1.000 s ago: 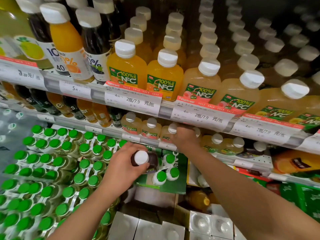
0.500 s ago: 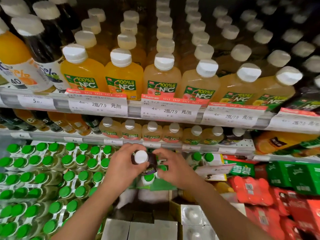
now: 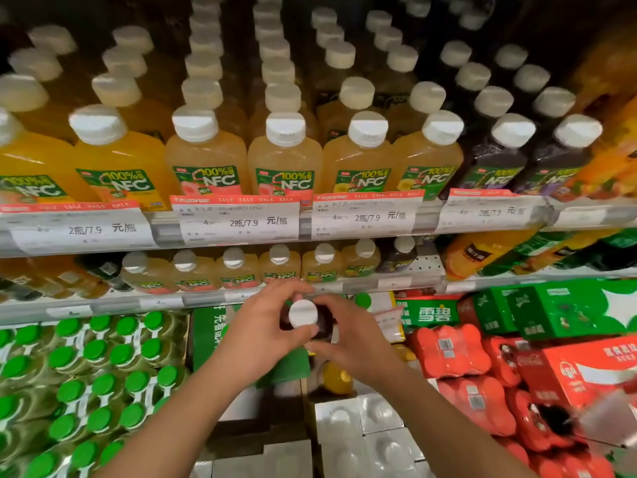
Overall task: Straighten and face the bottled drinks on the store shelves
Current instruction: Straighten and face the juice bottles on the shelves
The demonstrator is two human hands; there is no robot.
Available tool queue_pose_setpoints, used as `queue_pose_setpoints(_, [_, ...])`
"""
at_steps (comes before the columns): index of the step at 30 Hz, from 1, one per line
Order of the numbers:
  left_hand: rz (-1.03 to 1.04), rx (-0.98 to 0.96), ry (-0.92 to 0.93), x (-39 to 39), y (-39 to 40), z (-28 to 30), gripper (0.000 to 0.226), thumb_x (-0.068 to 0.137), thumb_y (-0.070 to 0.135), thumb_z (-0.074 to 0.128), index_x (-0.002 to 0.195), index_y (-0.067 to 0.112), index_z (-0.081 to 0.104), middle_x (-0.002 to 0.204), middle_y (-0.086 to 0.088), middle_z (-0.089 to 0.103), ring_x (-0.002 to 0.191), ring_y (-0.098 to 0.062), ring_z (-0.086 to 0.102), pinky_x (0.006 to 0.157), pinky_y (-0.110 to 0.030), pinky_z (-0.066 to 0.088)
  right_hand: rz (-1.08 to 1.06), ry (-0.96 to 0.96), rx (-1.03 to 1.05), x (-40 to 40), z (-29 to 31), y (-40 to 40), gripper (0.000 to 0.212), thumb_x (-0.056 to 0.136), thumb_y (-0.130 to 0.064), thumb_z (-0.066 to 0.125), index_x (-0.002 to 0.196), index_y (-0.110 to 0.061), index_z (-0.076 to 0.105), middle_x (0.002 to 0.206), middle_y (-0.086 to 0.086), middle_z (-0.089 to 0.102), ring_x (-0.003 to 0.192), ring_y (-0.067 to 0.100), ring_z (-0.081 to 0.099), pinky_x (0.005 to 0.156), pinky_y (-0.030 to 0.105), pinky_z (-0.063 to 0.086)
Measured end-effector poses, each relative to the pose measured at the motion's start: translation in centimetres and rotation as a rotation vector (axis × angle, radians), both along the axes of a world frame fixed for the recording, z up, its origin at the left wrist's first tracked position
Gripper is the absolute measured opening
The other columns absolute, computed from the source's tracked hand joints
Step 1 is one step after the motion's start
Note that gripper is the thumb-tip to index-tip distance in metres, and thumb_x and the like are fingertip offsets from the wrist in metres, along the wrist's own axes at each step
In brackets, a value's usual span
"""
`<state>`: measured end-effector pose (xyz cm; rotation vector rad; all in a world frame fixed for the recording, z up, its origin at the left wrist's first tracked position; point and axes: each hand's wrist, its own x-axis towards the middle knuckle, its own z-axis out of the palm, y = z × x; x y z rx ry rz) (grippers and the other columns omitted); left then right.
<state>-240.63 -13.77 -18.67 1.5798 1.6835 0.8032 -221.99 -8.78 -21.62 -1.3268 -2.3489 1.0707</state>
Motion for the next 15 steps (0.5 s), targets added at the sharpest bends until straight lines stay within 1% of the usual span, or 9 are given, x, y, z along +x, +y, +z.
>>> queue_pose_setpoints(3, [-0.106, 0.007, 0.057, 2.0, 2.1, 0.5, 0.035, 0.087, 0.044, 0.073, 0.121, 0.040, 0.063, 0.111, 0.024, 0.060, 0.104, 0.001, 0.054, 0.086, -0.022, 0.042, -0.095, 0.006, -0.008, 3.9, 0.4, 1.0, 0.065, 0.076, -0.036, 0.086, 0.133, -0.026, 0.057, 0.121, -0.010, 0.066, 0.109, 0.008, 0.061, 0.095, 0.031, 0.052])
queue_pose_setpoints(5, [-0.132, 0.018, 0.104, 3.4, 3.5, 0.8, 0.030, 0.093, 0.041, 0.068, 0.122, 0.035, 0.064, 0.115, 0.020, 0.062, 0.106, 0.000, 0.055, 0.087, -0.023, 0.041, -0.178, -0.008, -0.002, 6.8, 0.5, 1.9, 0.063, 0.076, -0.035, 0.087, 0.130, -0.029, 0.056, 0.117, -0.015, 0.065, 0.107, 0.006, 0.059, 0.093, 0.026, 0.050])
queue_pose_setpoints(7, [-0.168, 0.012, 0.192, 4.9, 5.2, 0.8, 0.032, 0.096, 0.037, 0.064, 0.127, 0.032, 0.063, 0.123, 0.015, 0.063, 0.114, -0.007, 0.055, 0.092, -0.027, 0.042, -0.257, -0.016, 0.024, 9.8, 0.6, 3.0, 0.062, 0.076, -0.035, 0.088, 0.129, -0.030, 0.055, 0.114, -0.017, 0.063, 0.105, 0.005, 0.059, 0.091, 0.024, 0.049])
queue_pose_setpoints(9, [-0.226, 0.000, 0.292, 6.5, 7.1, 0.5, 0.036, 0.097, 0.035, 0.061, 0.133, 0.031, 0.059, 0.129, 0.012, 0.061, 0.121, -0.013, 0.054, 0.099, -0.031, 0.043, -0.333, -0.036, 0.038, 12.6, 0.5, 4.3, 0.064, 0.076, -0.036, 0.088, 0.130, -0.027, 0.056, 0.116, -0.013, 0.065, 0.107, 0.008, 0.061, 0.092, 0.026, 0.050])
queue_pose_setpoints(11, [-0.292, -0.001, 0.382, 8.2, 9.1, -0.1, 0.040, 0.097, 0.033, 0.059, 0.137, 0.028, 0.056, 0.131, 0.007, 0.060, 0.122, -0.019, 0.053, 0.101, -0.036, 0.044, -0.395, -0.072, 0.055, 15.1, 0.4, 5.9, 0.066, 0.075, -0.039, 0.088, 0.130, -0.024, 0.056, 0.116, -0.008, 0.068, 0.106, 0.012, 0.063, 0.091, 0.032, 0.053])
queue_pose_setpoints(13, [-0.345, 0.006, 0.451, 9.6, 10.9, -0.7, 0.043, 0.097, 0.030, 0.059, 0.139, 0.025, 0.054, 0.135, 0.003, 0.058, 0.122, -0.023, 0.051, 0.102, -0.039, 0.043, -0.434, -0.107, 0.084, 17.3, 0.1, 7.7, 0.064, 0.074, -0.034, 0.090, 0.128, -0.021, 0.056, 0.115, -0.001, 0.070, 0.106, 0.019, 0.065, 0.089, 0.038, 0.055])
queue_pose_setpoints(15, [-0.382, 0.010, 0.492, 11.0, 12.3, -1.3, 0.048, 0.097, 0.029, 0.058, 0.143, 0.023, 0.051, 0.142, 0.001, 0.054, 0.127, -0.024, 0.047, 0.107, -0.038, 0.040, -0.438, -0.142, 0.099, 19.0, -0.1, 9.5, 0.060, 0.075, -0.027, 0.089, 0.125, -0.017, 0.057, 0.110, -0.002, 0.068, 0.101, 0.018, 0.063, 0.080, 0.032, 0.049])
